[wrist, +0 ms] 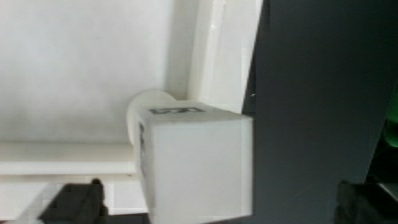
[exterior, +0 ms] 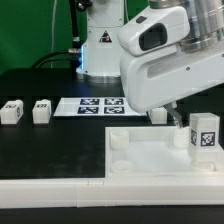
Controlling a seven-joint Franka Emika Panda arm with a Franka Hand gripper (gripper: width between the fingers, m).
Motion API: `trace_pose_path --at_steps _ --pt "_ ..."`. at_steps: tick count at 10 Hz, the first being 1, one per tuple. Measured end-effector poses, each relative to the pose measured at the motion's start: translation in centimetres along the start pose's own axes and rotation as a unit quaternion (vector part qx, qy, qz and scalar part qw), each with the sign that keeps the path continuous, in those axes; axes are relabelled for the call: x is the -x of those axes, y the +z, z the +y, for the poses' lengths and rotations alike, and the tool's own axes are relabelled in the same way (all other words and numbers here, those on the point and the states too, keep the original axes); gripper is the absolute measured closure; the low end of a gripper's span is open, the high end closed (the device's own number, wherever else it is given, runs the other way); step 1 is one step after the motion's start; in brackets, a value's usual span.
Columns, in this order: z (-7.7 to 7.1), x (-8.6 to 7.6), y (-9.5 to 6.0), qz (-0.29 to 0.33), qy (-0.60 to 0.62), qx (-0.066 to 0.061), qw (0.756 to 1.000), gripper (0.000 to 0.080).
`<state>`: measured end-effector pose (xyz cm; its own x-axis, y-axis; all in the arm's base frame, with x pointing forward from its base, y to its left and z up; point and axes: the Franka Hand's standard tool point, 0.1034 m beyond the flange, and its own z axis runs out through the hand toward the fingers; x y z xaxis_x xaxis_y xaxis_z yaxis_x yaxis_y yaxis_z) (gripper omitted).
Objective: Assemble one leg
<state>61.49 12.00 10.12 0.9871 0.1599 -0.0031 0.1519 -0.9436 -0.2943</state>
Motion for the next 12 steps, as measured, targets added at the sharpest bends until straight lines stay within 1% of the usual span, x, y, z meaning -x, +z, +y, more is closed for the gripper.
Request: trace_pose_path --at_steps 1,3,5,6,7,8,9,11,12 --pt "-0.1 0.0 0.1 -0.001 -0.001 0.000 1.000 0.0150" --pt "0.0 -0.1 0.0 0.003 0.009 0.001 1.000 0.0150" --pt "0.7 -1.3 -0.3 0.044 0.074 0.011 0.996 0.0150" --pt "0.8 -1.5 -0.1 0.057 0.087 0.014 0.994 0.0150" --pt "1.0 -1.4 0.3 0.074 0.092 0.018 0.993 0.0150" --pt "1.4 -0.7 1.1 0.075 0.093 0.021 0.993 0.0150" --pt "1.7 -0.3 1.6 0.076 0.089 0.023 0.993 0.0150" --pt "2.1 0.1 1.9 0.072 0.081 0.025 0.994 0.0150" --pt "2.0 0.1 1.9 0.072 0.089 0.024 0.993 0.0276"
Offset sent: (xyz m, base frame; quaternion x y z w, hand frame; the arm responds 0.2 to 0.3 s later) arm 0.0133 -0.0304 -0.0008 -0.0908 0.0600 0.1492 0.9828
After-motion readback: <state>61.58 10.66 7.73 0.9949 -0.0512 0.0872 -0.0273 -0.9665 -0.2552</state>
